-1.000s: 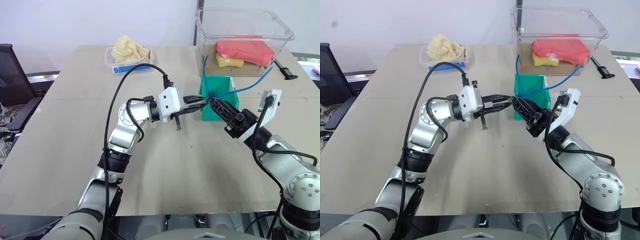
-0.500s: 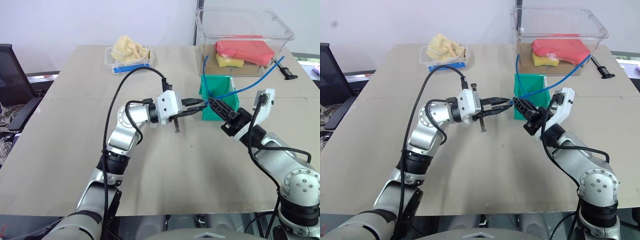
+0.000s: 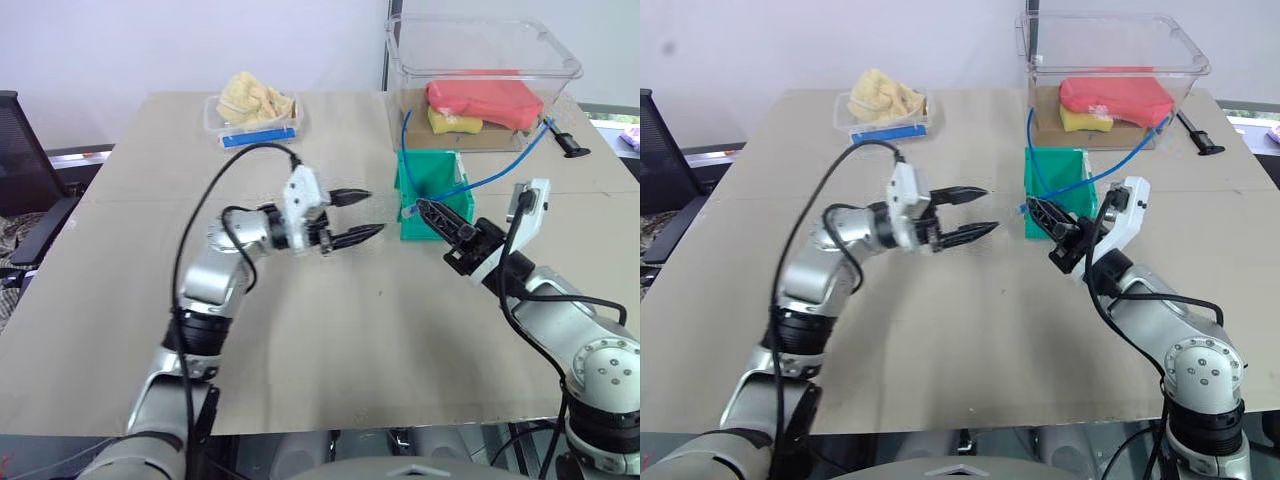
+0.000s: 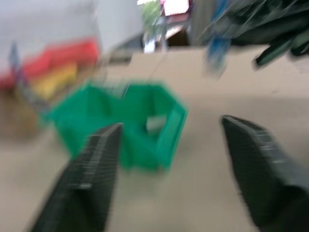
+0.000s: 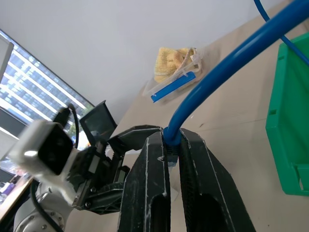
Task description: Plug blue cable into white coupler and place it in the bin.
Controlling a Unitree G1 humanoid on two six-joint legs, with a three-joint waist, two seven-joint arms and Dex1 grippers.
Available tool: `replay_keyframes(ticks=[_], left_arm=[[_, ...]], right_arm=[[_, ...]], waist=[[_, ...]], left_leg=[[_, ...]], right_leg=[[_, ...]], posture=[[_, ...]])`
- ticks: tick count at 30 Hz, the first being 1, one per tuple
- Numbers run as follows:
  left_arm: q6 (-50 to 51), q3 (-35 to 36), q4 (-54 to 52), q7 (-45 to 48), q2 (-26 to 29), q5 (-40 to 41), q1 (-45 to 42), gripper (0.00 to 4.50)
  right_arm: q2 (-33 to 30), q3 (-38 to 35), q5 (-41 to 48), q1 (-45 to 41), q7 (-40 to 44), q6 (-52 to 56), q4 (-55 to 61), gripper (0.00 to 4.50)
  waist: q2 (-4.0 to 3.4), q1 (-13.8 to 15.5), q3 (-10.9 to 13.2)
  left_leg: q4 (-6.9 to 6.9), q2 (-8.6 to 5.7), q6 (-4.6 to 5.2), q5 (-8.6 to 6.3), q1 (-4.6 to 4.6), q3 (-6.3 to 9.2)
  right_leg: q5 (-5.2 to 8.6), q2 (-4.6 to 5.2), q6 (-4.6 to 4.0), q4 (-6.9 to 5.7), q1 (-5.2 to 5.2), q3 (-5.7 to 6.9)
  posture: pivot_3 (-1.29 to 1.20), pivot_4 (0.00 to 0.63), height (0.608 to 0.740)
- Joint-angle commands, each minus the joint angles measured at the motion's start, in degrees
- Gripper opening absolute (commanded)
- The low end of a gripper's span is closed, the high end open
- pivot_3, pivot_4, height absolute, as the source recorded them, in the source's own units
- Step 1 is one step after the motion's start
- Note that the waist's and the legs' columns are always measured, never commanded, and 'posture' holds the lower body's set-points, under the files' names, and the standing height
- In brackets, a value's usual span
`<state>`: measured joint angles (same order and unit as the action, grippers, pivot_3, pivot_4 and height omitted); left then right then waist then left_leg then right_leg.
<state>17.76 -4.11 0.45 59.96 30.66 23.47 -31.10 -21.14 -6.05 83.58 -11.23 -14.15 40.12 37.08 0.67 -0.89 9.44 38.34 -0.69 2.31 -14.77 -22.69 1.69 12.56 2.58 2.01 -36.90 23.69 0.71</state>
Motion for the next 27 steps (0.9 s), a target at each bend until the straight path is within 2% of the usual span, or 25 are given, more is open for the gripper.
replay_keyframes(ticks=[1, 8, 16, 27], left_arm=[[4.44, 4.51, 0.31, 1.88, 5.07, 2.5, 1.33, 4.09], [1.99, 5.11, 6.54, 4.62, 10.48, -1.0, 5.5, 4.09], [-8.05, 2.79, 14.8, 5.94, 9.11, -6.92, 5.76, 4.09], [-22.26, -1.32, 32.84, 9.18, 3.87, -13.48, -4.69, 4.09]], right_arm=[[-1.1, -2.23, 1.35, 1.56, 2.01, -1.69, 1.3, 0.0], [-1.83, -2.01, 0.48, 3.96, 3.66, -2.47, 1.89, 0.0], [-1.49, -0.14, -0.71, 4.2, 3.62, -3.0, 2.65, 0.0], [-1.78, 0.11, -1.01, 5.36, 2.08, -4.13, 4.34, 0.0]], waist=[[0.0, 0.07, 0.0], [-0.01, 0.27, 0.01], [0.0, 0.32, 0.02], [0.02, 0.51, 0.02]], left_leg=[[0.0, 0.0, 0.0, 0.0, -0.01, 0.0], [0.0, -0.04, 0.0, 0.0, -0.01, -0.13], [-0.01, -0.02, 0.0, 0.0, -0.03, -0.11], [0.0, -0.06, 0.01, 0.0, -0.08, -0.14]], right_leg=[[0.0, 0.0, 0.0, 0.0, 0.0, 0.01], [0.01, 0.07, -0.01, 0.05, 0.01, -0.04], [0.0, 0.29, -0.02, 0.06, 0.05, -0.1], [-0.01, 0.19, -0.01, 0.06, 0.06, -0.07]], posture=[[0.0, 0.15, 0.74], [0.0, 0.15, 0.74], [0.0, 0.15, 0.74], [0.0, 0.15, 0.74]])
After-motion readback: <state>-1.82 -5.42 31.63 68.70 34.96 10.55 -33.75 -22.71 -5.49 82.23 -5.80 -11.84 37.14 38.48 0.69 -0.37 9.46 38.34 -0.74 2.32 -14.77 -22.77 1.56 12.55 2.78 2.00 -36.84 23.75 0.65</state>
